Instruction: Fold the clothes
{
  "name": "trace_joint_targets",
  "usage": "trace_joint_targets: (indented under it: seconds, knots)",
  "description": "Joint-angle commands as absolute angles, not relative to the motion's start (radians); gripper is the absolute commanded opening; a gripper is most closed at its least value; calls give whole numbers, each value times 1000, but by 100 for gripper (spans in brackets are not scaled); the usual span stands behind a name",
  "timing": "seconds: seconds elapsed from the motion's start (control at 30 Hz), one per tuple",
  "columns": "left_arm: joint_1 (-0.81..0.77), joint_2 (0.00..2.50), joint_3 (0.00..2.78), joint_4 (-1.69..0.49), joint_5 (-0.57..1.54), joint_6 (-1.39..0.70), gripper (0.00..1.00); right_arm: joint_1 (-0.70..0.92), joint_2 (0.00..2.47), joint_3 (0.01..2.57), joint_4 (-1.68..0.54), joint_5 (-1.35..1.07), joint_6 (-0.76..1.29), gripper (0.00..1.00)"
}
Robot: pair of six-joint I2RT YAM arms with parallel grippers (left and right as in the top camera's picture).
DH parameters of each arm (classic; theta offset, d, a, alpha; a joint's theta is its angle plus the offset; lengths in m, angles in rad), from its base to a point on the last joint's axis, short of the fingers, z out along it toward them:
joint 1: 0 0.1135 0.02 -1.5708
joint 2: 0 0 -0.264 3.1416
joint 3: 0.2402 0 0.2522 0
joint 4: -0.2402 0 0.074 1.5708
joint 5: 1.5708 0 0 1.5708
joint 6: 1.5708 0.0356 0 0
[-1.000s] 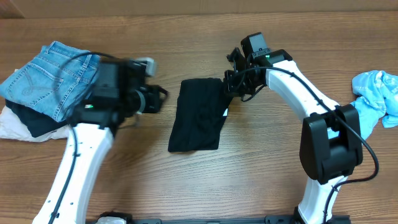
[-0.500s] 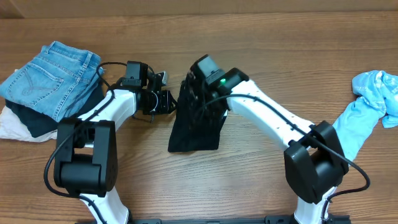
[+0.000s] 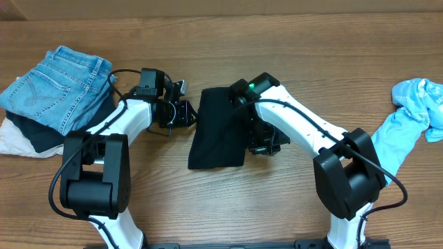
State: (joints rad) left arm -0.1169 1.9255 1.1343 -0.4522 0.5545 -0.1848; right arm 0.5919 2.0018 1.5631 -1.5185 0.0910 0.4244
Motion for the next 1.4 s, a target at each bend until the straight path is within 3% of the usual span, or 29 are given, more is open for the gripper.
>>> trace_joint_targets:
  seconds: [0.0, 0.17, 0.33, 0.4, 0.6, 0.9, 1.17, 1.37]
  knots:
    - [-93, 1911, 1209, -487, 610, -179, 25, 597, 1885, 1573, -1403, -66, 294, 4]
    - [-107, 1897, 1272, -440, 734, -180, 26, 597, 1806, 1573, -1125, -246, 190, 4]
    - [-220, 1948, 1271, -399, 591, -179, 32, 598, 1855, 1570, -991, -245, 194, 4]
    - [-270, 2000, 1271, -393, 530, -180, 29, 600, 1903, 1570, -989, -246, 210, 4]
    - [-283, 2090, 1271, -403, 519, -210, 22, 600, 2034, 1536, -1128, -271, 213, 4]
    - [-153, 2085, 1273, -412, 614, -218, 22, 600, 2012, 1520, -1469, -169, 212, 4]
    - [-143, 2016, 1288, -410, 659, -218, 25, 600, 1725, 1527, -1097, -169, 209, 4]
    - [-141, 1878, 1288, -399, 651, -218, 27, 603, 1781, 1421, -813, -250, 217, 4]
